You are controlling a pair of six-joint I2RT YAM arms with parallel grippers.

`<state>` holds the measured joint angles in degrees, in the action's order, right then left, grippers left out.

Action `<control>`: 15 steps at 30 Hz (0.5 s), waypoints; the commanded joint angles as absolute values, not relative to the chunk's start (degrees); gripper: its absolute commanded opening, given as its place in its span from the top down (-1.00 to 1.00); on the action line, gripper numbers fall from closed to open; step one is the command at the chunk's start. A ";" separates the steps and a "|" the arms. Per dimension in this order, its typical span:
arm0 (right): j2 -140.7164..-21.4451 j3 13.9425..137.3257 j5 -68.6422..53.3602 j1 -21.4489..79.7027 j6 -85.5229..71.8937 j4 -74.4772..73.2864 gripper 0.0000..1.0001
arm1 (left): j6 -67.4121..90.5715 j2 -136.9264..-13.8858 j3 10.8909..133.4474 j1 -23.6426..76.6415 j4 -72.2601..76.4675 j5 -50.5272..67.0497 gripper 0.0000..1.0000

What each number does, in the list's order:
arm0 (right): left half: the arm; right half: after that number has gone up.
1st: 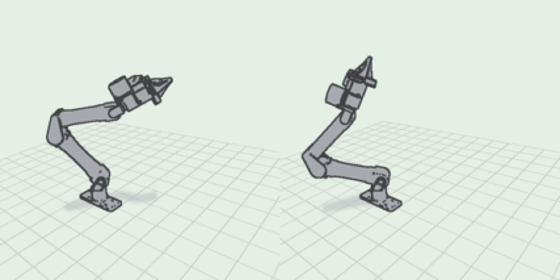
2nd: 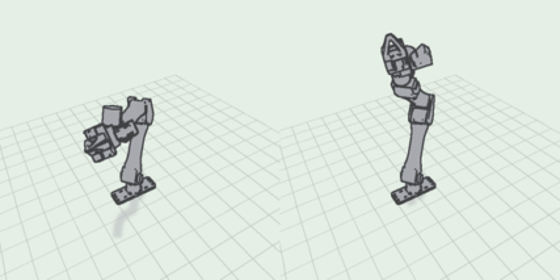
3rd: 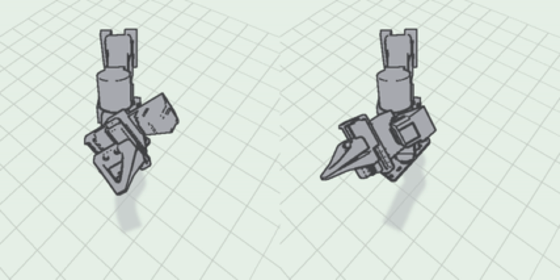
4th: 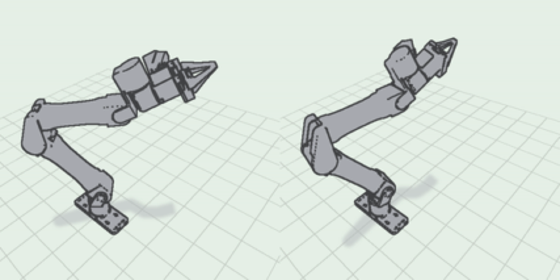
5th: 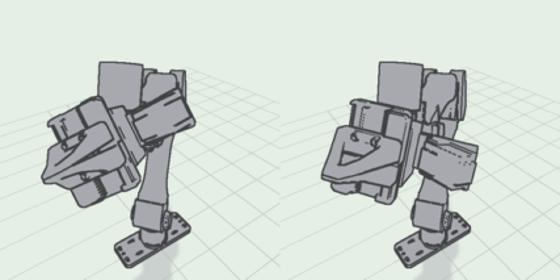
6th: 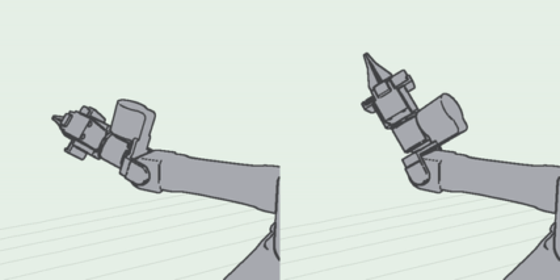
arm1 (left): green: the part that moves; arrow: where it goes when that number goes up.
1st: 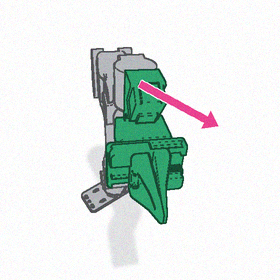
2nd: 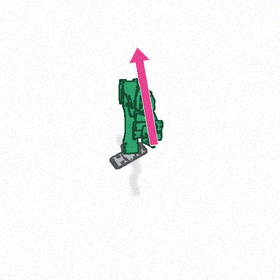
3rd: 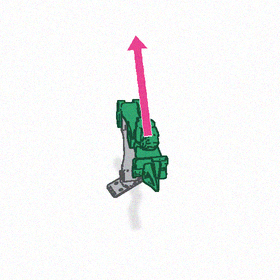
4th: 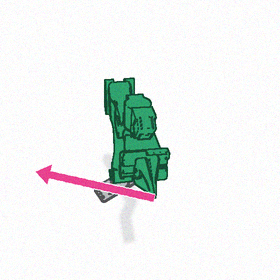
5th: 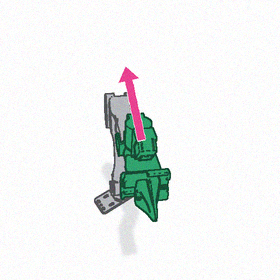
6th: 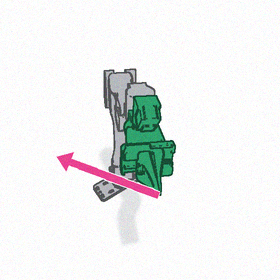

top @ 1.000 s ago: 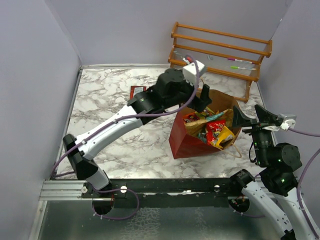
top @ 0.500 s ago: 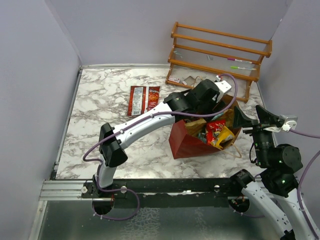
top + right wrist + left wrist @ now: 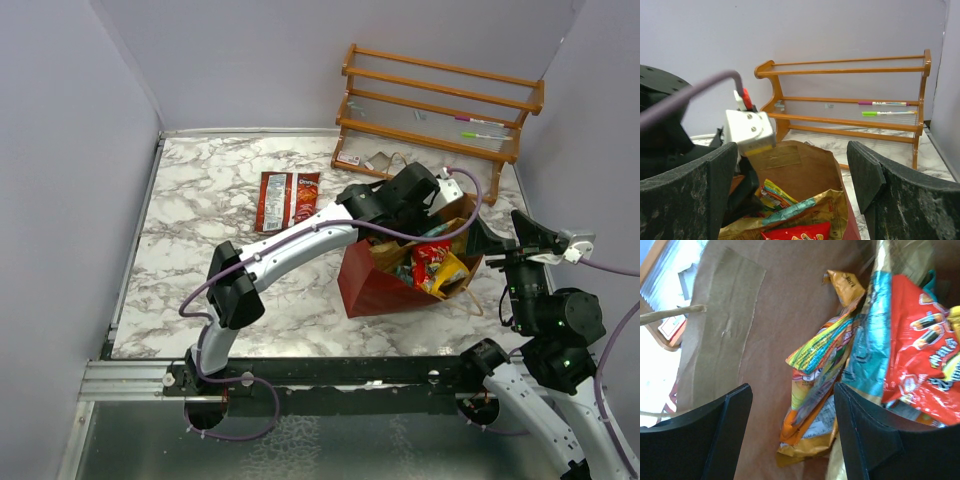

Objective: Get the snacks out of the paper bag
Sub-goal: Take out the snack from the paper bag.

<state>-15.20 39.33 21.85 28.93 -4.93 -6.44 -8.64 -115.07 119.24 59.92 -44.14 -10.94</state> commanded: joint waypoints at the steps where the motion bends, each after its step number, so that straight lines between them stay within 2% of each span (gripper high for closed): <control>1: -14.77 38.93 23.12 28.92 -5.39 -6.77 -0.82 | -12.91 -117.72 120.00 58.49 -42.60 -10.05 -0.35; 12: -15.16 39.00 23.17 28.92 -5.44 -7.03 -0.82 | -16.42 -120.51 119.40 57.09 -38.21 -1.99 -0.15; 15: -15.00 38.85 23.25 28.92 -5.48 -6.97 -0.82 | -16.92 -120.21 118.63 57.13 -37.70 -0.49 -0.03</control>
<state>-15.20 39.31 21.85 28.91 -4.93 -6.44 -15.09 -120.20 119.11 57.10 -40.47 -5.32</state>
